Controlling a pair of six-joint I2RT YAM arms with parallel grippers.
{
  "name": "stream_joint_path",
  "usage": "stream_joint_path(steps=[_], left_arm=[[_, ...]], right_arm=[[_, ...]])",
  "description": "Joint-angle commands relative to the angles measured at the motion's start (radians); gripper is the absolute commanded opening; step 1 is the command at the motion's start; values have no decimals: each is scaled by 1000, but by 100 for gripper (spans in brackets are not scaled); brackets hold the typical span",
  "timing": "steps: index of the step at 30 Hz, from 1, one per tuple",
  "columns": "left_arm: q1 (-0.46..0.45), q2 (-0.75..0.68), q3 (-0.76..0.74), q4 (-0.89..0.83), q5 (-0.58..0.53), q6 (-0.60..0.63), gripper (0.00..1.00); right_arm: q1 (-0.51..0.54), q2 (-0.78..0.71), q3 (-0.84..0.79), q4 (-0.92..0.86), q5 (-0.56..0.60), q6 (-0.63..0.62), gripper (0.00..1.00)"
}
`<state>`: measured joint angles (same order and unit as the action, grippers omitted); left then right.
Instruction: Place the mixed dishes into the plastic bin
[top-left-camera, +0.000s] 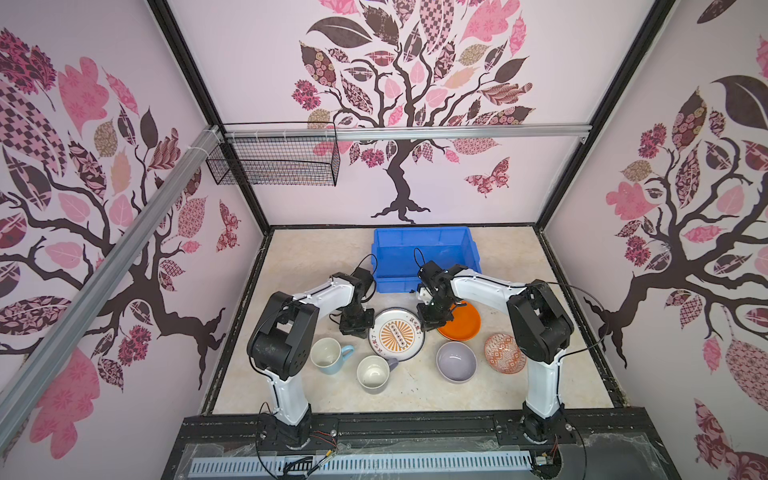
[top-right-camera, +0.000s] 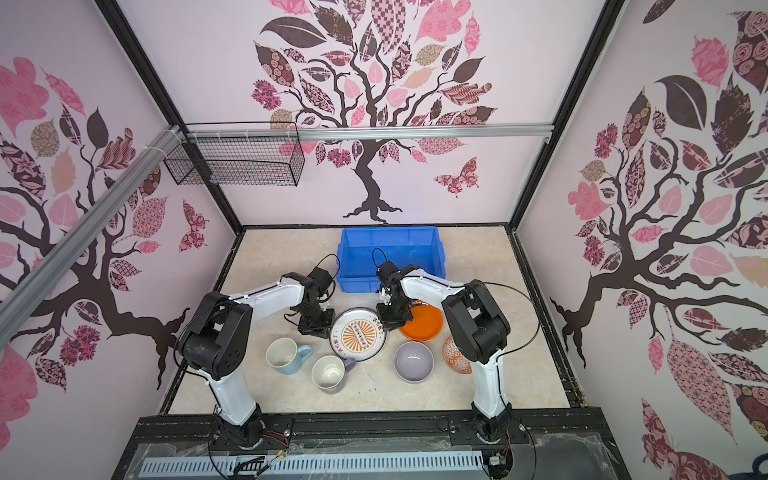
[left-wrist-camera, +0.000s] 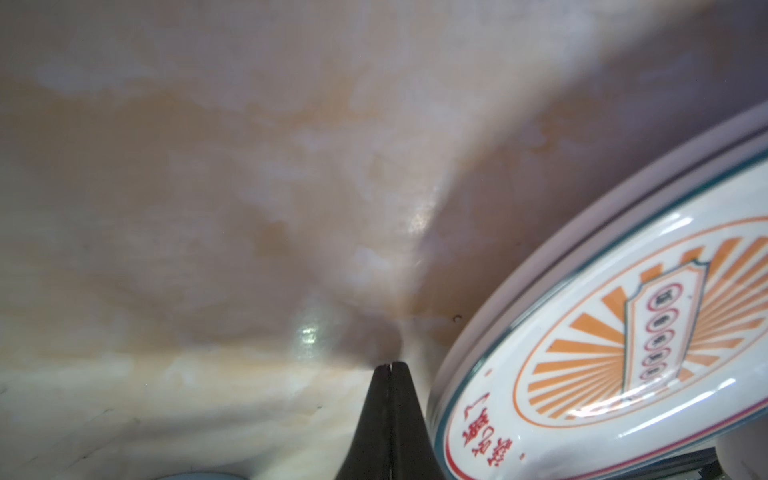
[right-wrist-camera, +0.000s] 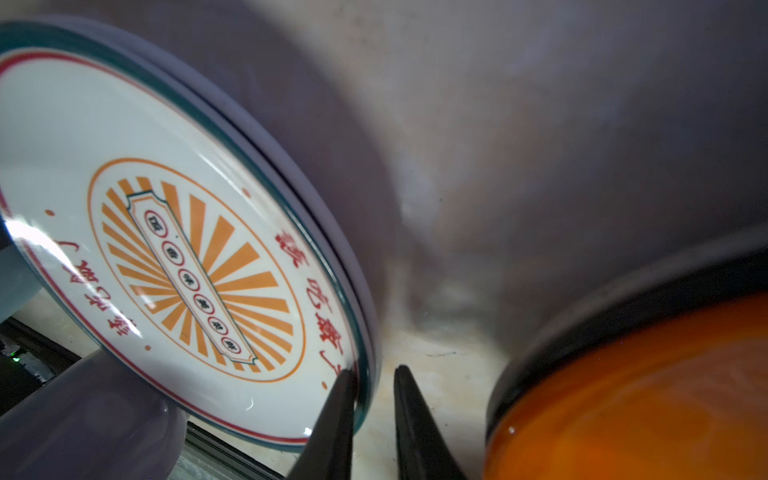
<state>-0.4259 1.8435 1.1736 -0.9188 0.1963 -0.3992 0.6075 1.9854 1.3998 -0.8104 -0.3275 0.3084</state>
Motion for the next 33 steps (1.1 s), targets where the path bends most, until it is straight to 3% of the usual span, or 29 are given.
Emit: stream_joint_path(steps=[1,22,28,33], left_arm=[[-3,23,66,2,9,3,0],[3,163,336,-113,-8,53,0],[4,81,284,-162,-18,63,0],[4,-12,181,-177,-18,57,0]], right_arm=[[3,45,50,-23,-2,-14,18],[-48,171,280,-45,1,-29,12],[-51,121,246,-54,17,-38,29],[-49,73,183,-63,24,-37,33]])
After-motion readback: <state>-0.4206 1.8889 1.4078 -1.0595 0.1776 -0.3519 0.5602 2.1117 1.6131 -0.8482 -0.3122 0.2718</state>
